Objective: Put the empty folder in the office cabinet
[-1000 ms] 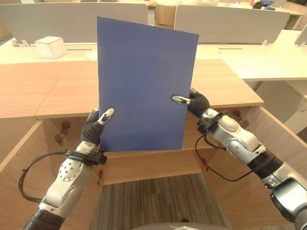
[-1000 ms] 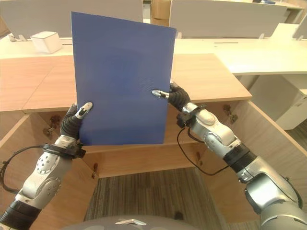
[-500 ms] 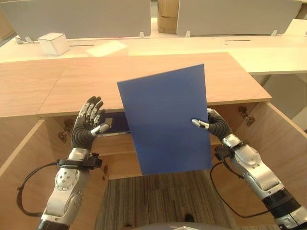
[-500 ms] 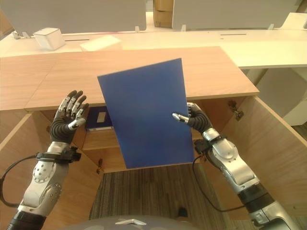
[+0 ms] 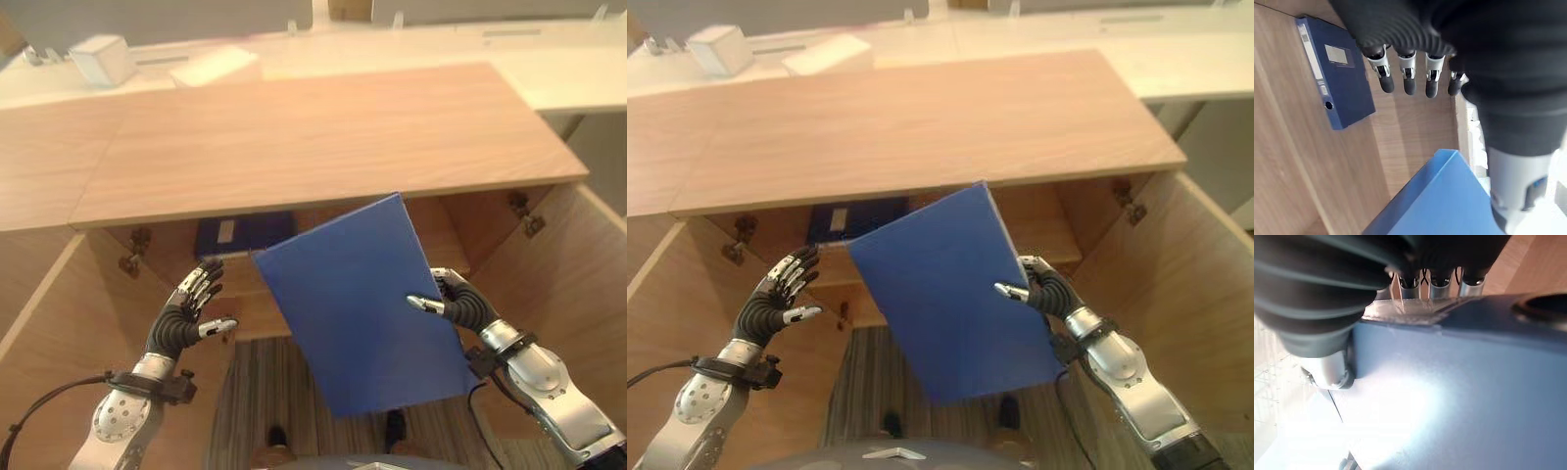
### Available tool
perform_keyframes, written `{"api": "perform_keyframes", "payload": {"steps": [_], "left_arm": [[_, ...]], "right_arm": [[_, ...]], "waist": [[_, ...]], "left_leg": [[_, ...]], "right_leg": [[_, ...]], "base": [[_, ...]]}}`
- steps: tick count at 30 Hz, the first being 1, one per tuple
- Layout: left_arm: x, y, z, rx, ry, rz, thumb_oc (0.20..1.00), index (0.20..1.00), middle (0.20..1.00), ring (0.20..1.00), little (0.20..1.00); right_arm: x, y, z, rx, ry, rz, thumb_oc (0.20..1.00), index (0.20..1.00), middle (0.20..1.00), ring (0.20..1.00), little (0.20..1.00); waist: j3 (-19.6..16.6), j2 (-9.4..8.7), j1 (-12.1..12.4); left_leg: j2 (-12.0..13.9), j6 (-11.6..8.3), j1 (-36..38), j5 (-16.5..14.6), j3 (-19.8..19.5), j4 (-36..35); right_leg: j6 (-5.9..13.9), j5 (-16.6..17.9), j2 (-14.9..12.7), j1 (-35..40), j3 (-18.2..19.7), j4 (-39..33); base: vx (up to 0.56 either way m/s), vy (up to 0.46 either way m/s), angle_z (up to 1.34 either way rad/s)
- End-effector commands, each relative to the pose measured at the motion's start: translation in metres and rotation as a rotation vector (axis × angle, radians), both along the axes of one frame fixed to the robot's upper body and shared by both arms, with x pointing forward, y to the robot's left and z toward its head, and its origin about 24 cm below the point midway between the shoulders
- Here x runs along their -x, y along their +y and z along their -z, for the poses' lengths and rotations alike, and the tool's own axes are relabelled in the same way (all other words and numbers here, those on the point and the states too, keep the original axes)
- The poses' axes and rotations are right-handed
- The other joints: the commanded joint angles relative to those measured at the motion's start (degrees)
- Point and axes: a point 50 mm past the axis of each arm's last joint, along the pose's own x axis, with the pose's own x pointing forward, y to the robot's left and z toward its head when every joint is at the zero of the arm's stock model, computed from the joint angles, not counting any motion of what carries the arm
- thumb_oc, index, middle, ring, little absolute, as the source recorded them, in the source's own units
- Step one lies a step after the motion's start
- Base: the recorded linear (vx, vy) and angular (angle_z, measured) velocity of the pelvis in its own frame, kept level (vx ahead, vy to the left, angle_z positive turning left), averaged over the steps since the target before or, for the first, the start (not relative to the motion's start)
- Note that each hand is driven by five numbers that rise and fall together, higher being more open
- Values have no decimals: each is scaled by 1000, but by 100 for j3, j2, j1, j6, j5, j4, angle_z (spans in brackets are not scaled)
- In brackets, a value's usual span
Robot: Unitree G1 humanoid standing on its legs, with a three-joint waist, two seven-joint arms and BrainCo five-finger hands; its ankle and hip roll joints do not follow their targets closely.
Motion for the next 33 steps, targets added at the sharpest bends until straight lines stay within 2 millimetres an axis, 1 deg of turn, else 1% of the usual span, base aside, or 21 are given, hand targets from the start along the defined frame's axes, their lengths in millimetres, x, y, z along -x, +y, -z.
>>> {"api": "perform_keyframes", "payload": {"steps": [1, 2, 4, 6, 7, 8, 10, 11, 14, 18, 21, 22, 23, 24, 25, 27, 28, 29, 31, 32, 33], "left_arm": [[-9, 9, -12, -124, -88, 35, 1000, 1000, 1000, 1000, 1000], [-9, 9, -12, -124, -88, 35, 1000, 1000, 1000, 1000, 1000], [-8, 11, -6, -151, -64, 32, 1000, 1000, 1000, 1000, 1000], [-9, 12, 1, -180, -40, 37, 1000, 1000, 1000, 1000, 1000], [-9, 11, 3, -186, -36, 40, 1000, 1000, 1000, 1000, 1000], [-10, 11, 9, -216, -13, 46, 1000, 1000, 1000, 1000, 1000], [-10, 11, 13, -247, -4, 56, 1000, 1000, 1000, 1000, 1000], [-10, 11, 13, -247, -4, 56, 1000, 1000, 1000, 1000, 1000], [-9, 15, 21, -324, 28, 81, 1000, 1000, 1000, 1000, 1000], [-7, 19, 26, -358, 50, 84, 1000, 1000, 1000, 1000, 1000], [-7, 24, 44, -397, 102, 45, 1000, 1000, 1000, 1000, 1000], [-7, 23, 44, -398, 99, 44, 1000, 1000, 1000, 1000, 1000], [-8, 26, 50, -409, 123, 31, 1000, 1000, 1000, 1000, 1000], [-8, 25, 51, -416, 126, 37, 1000, 1000, 1000, 1000, 1000], [-8, 25, 51, -416, 126, 37, 1000, 1000, 1000, 1000, 1000], [-7, 28, 54, -421, 145, 40, 1000, 1000, 1000, 1000, 1000], [-7, 29, 58, -419, 164, 33, 1000, 1000, 1000, 1000, 1000], [-7, 29, 58, -419, 164, 33, 1000, 1000, 1000, 1000, 1000], [-3, 32, 66, -422, 208, 22, 1000, 1000, 1000, 1000, 1000], [3, 33, 79, -415, 265, 3, 1000, 1000, 1000, 1000, 1000], [6, 36, 88, -403, 311, -38, 1000, 1000, 1000, 1000, 1000]], "right_arm": [[-9, 9, -35, -9, -225, -61, 200, 200, 200, 200, 200], [-9, 9, -35, -9, -225, -61, 200, 200, 200, 200, 200], [-10, 7, -28, 28, -210, -43, 200, 200, 200, 200, 200], [-14, 5, -15, 71, -175, -21, 200, 200, 200, 200, 200], [-15, 4, -10, 93, -169, -11, 200, 200, 200, 200, 200], [-18, 2, 0, 133, -142, 4, 200, 200, 200, 200, 200], [-22, 0, 8, 168, -124, 19, 200, 200, 200, 200, 200], [-22, 0, 8, 168, -124, 19, 200, 200, 200, 200, 200], [-32, -7, 16, 228, -123, 63, 200, 200, 200, 200, 200], [-42, -12, 17, 259, -140, 111, 200, 200, 200, 200, 200], [-64, -15, 12, 255, -188, 205, 200, 200, 200, 200, 200], [-65, -15, 11, 255, -191, 205, 200, 200, 200, 200, 200], [-76, -16, 6, 238, -213, 257, 200, 200, 200, 200, 200], [-83, -17, 1, 220, -227, 288, 200, 200, 200, 200, 200], [-83, -17, 1, 220, -227, 288, 200, 200, 200, 200, 200], [-101, -18, -14, 176, -270, 355, 200, 200, 200, 200, 200], [-106, -18, -18, 160, -278, 374, 200, 200, 200, 200, 200], [-106, -18, -18, 160, -278, 374, 200, 200, 200, 200, 200], [-117, -18, -27, 125, -298, 415, 200, 200, 200, 200, 200], [-126, -17, -37, 77, -315, 447, 200, 200, 200, 200, 200], [-130, -17, -42, 51, -322, 460, 200, 200, 200, 200, 200]], "waist": [[132, -300, 15], [132, -300, 15], [300, -281, 28], [524, -259, 56], [568, -256, 67], [707, -235, 94], [809, -203, 114], [809, -203, 114], [1036, -134, 185], [1156, -62, 230], [1265, -7, 330], [1278, -8, 325], [1332, 34, 387], [1362, 52, 424], [1362, 52, 424], [1414, 104, 534], [1426, 116, 566], [1426, 116, 566], [1412, 122, 639], [1404, 95, 691], [1401, 74, 715]], "left_leg": [[260, -46, -259, -135, -313, -45], [260, -46, -259, -135, -313, -45], [247, -47, -467, -63, -350, -25], [243, -46, -730, 29, -400, 7], [234, -40, -822, 57, -426, 13], [216, -37, -1029, 130, -458, 33], [202, -39, -1210, 183, -489, 41], [202, -39, -1210, 183, -489, 41], [187, -40, -1616, 254, -579, 135], [147, -32, -1901, 266, -668, 268], [88, -17, -2075, 265, -734, 328], [86, -16, -2080, 263, -737, 335], [52, -3, -2134, 262, -758, 365], [28, 4, -2164, 253, -784, 390], [28, 4, -2164, 253, -784, 390], [-36, 19, -2281, 227, -832, 474], [-42, 21, -2329, 211, -841, 520], [-42, 21, -2329, 211, -841, 520], [-58, 26, -2390, 192, -845, 586], [-71, 44, -2441, 138, -853, 671], [-88, 54, -2493, 104, -859, 748]], "right_leg": [[553, 32, -681, -121, -156, 128], [553, 32, -681, -121, -156, 128], [564, 75, -689, -317, -154, 165], [575, 128, -714, -555, -164, 217], [574, 141, -724, -622, -172, 225], [575, 187, -754, -794, -190, 247], [580, 236, -800, -965, -192, 262], [580, 236, -800, -965, -192, 262], [580, 272, -906, -1275, -208, 325], [575, 285, -965, -1452, -250, 389], [586, 326, -1027, -1530, -313, 389], [587, 329, -1029, -1528, -316, 386], [584, 341, -1052, -1535, -327, 393], [585, 351, -1064, -1540, -325, 393], [585, 351, -1064, -1540, -325, 393], [585, 364, -1081, -1578, -336, 404], [581, 370, -1082, -1613, -344, 405], [581, 370, -1082, -1613, -344, 405], [580, 373, -1078, -1624, -357, 391], [569, 375, -1058, -1640, -343, 386], [561, 377, -1053, -1651, -330, 381]], "base": [[-148, -8, 1], [-121, -4, 1], [-143, -4, 4], [-181, -7, 6], [-188, 0, 10], [-148, 8, 14], [-92, 13, 11], [-62, 4, 11], [-103, 4, 9], [-59, 5, 10], [-32, 7, 11], [-7, 18, 8], [1, 18, 7], [0, 0, 0], [4, 2, 3], [3, 3, 2], [2, 3, 4], [0, 0, 0], [15, 19, 7], [13, 31, 6], [10, 35, 2]]}}
